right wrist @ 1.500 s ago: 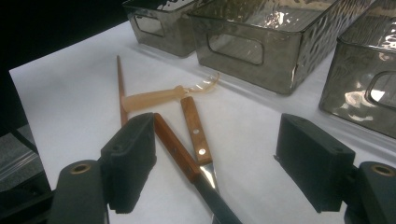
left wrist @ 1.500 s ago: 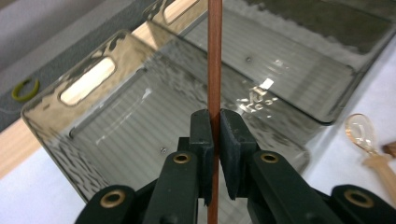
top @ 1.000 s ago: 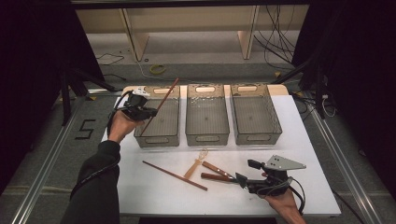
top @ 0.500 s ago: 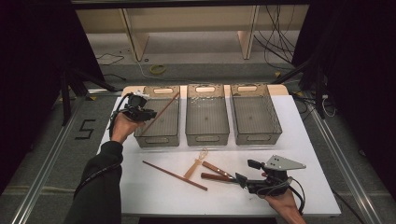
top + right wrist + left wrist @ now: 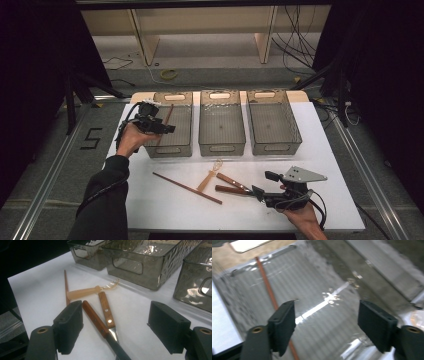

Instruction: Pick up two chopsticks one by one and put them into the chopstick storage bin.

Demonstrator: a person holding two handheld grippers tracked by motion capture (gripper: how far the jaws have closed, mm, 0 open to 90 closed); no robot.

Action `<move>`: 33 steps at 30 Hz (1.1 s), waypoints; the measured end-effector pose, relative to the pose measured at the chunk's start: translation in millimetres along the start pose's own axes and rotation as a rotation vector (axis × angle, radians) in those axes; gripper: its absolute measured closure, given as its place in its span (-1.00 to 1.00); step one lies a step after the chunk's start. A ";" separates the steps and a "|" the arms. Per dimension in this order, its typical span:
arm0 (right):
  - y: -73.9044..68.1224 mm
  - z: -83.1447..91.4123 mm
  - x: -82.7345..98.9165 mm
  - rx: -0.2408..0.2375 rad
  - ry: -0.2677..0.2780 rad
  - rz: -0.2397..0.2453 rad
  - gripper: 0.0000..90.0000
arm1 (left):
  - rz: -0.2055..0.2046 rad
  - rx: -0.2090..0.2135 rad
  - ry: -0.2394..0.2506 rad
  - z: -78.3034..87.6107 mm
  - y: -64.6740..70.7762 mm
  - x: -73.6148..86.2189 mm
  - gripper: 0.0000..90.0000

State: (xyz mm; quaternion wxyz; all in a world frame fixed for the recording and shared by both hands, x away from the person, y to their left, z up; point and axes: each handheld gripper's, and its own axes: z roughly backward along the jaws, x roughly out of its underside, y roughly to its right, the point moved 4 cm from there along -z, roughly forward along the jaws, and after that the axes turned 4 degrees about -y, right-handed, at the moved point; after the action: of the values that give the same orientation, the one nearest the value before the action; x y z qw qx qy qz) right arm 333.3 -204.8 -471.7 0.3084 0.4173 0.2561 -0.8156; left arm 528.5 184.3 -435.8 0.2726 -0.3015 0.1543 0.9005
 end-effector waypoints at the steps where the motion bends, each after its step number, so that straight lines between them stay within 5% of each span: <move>1: 0.0 0.0 0.0 0.000 0.000 0.000 -0.37 | -0.009 0.011 0.005 1.6 4.4 0.6 -0.40; 6: -0.3 0.2 0.0 0.002 -0.001 0.004 -0.37 | -0.106 0.025 0.074 12.8 27.6 5.1 -0.57; 9: -0.4 0.1 0.0 0.001 -0.001 0.004 -0.37 | -0.198 0.036 0.097 18.3 44.0 12.2 -0.60; 13: -0.9 -0.2 0.0 -0.001 -0.002 0.003 -0.37 | -0.267 0.081 0.090 21.9 64.7 23.6 -0.63; 17: -1.0 -0.2 0.1 -0.001 -0.003 0.005 -0.37 | -0.359 0.115 0.040 20.6 84.2 38.1 -0.56; 20: -1.5 -0.5 0.0 -0.003 -0.001 0.008 -0.37 | -0.431 0.087 -0.006 18.8 94.9 43.7 -0.56; 22: -2.1 -0.1 -0.1 -0.003 -0.004 0.012 -0.37 | -0.462 0.109 -0.014 19.2 101.6 46.2 -0.54; 26: -2.6 0.1 -0.1 -0.005 -0.003 0.016 -0.37 | -0.513 0.101 -0.059 13.4 107.5 56.0 -0.57; 33: -3.1 0.4 -0.6 -0.008 -0.004 0.021 -0.37 | -0.543 0.111 -0.128 1.8 111.2 71.0 -0.57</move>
State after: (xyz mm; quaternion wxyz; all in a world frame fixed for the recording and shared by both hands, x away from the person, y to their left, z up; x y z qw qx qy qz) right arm 331.1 -202.8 -470.5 0.3189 0.4171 0.2546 -0.8121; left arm 415.2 124.0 -466.3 0.5292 -0.2588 0.0996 0.8019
